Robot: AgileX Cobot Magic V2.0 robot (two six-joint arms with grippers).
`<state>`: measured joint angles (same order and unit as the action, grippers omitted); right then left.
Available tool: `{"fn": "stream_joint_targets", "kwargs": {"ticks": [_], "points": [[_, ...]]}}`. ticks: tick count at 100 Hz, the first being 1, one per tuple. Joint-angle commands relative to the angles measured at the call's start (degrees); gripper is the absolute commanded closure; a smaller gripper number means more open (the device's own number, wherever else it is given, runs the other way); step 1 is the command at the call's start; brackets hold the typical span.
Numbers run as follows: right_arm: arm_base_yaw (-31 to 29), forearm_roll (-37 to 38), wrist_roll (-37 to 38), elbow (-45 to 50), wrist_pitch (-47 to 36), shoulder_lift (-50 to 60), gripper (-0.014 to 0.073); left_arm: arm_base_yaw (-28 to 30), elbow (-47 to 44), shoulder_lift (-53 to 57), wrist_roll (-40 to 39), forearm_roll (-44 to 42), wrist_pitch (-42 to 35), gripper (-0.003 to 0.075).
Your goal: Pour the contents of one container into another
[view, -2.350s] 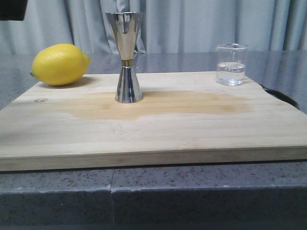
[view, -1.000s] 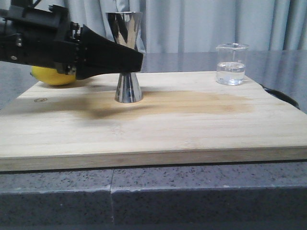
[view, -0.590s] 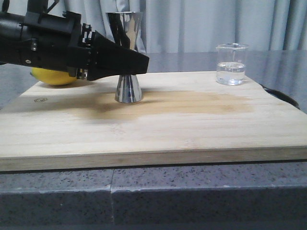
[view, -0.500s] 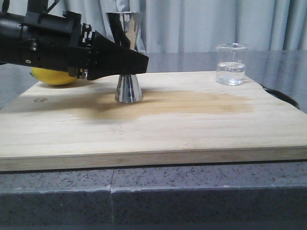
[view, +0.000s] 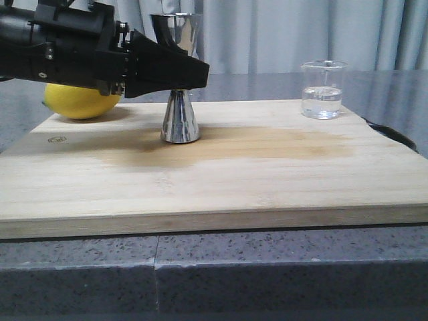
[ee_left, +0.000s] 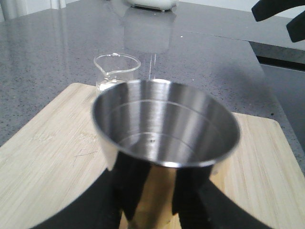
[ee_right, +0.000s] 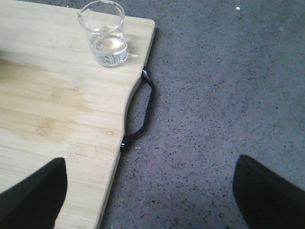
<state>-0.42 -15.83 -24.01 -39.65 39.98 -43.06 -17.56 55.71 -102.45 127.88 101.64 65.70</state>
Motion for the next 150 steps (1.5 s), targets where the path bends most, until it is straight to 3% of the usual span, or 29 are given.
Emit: {"fn": "stream_joint_targets", "kwargs": {"ticks": [1, 39, 67, 92, 118, 150], "points": [[0.2, -0.9, -0.6, -2.0, -3.3, -0.3, -0.0024, -0.5, 1.7, 2.3, -0.7, 4.4, 7.0, 0.05], [0.5, -1.2, -1.9, -2.0, -3.7, -0.3, -0.0024, -0.5, 1.8, 3.1, -1.8, 4.4, 7.0, 0.05], [9.3, -1.0, -3.0, -2.0, -5.2, -5.8, -0.0024, -0.5, 1.8, 6.7, -4.2, 4.4, 7.0, 0.05], [11.0, -4.6, -3.0, -2.7, -10.6, -10.6, -0.0024, -0.5, 1.8, 7.9, -4.2, 4.4, 7.0, 0.05], [14.9, -8.2, -3.5, -1.2, -25.5, -11.0, -0.0024, -0.5, 1.8, 7.9, -4.2, 4.4, 6.9, 0.05], [24.5, -8.0, -4.2, 10.9, -57.3, -11.3, -0.0024, -0.5, 1.8, 7.9, -4.3, 4.2, 6.3, 0.05]]}}
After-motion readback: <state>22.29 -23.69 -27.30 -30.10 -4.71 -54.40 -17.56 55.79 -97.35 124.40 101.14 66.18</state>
